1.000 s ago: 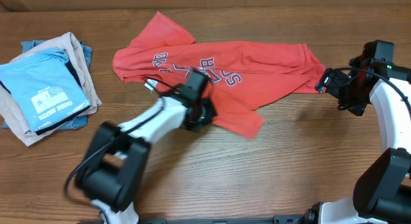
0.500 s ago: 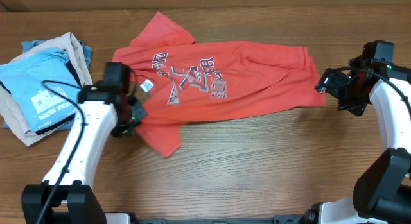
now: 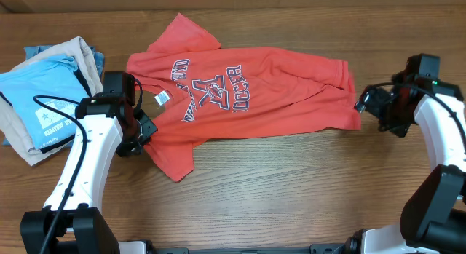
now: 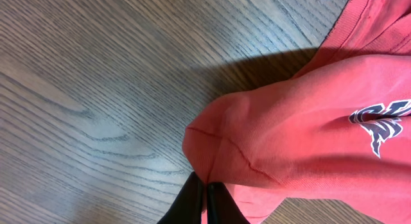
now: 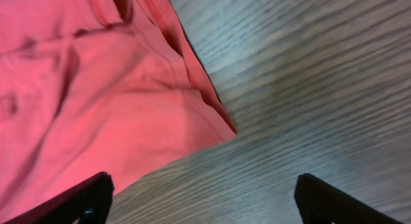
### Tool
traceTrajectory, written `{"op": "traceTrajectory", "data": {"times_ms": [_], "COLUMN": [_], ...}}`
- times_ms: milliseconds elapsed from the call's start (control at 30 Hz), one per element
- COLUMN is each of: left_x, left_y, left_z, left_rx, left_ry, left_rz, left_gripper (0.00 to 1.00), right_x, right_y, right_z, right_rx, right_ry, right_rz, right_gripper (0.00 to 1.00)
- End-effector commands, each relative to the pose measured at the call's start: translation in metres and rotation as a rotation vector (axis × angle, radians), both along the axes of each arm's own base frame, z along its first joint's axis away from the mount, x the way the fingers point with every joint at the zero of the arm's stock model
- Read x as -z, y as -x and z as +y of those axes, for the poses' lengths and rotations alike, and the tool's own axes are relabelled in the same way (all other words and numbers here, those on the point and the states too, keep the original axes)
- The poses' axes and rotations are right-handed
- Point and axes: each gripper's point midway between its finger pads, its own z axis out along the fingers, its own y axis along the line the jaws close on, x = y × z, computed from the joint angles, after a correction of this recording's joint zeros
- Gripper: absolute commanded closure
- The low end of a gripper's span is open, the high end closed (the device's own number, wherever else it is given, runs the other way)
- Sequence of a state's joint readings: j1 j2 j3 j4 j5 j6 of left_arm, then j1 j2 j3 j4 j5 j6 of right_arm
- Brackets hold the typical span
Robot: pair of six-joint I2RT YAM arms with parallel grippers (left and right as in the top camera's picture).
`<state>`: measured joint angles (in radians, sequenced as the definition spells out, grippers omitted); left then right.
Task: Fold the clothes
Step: 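Grasp the T-shirt hem corners with both grippers and lift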
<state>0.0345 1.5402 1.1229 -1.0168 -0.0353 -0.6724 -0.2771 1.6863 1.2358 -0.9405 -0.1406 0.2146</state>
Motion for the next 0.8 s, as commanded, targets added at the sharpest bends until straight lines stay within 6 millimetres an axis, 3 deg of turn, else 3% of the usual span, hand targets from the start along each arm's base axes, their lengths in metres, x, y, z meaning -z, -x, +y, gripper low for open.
{"op": "traceTrajectory", "data": {"times_ms": [0,233,567,767], "left_x": [0.0,0.0,0.0,0.0], "left_y": [-0.001,-0.001,-0.001,-0.001], "left_z": [0.005,0.005,0.005,0.005], "left_rx": [0.017,0.017,0.017,0.017], "left_ry": [-0.027,-0.027,-0.027,-0.027], "left_rz": [-0.001,0.0,-0.001,0.0], "left_gripper": [0.93,0.94,0.93,0.93], "right_x": [0.019,0.048,0.084,0.086], "right_y": [0.001,-0.003,0.005,-0.001], "right_z": [-0.002,-0.003,0.005,0.016], "right_rx": [0.004,0.004,-0.006,-0.02], "right_ry": [0.003,-0.012,-0.04,-0.103], "right_rz": [0.021,0.062,0.091,0.05], "right_gripper": [0.12,0.27,0.27,0.32]}}
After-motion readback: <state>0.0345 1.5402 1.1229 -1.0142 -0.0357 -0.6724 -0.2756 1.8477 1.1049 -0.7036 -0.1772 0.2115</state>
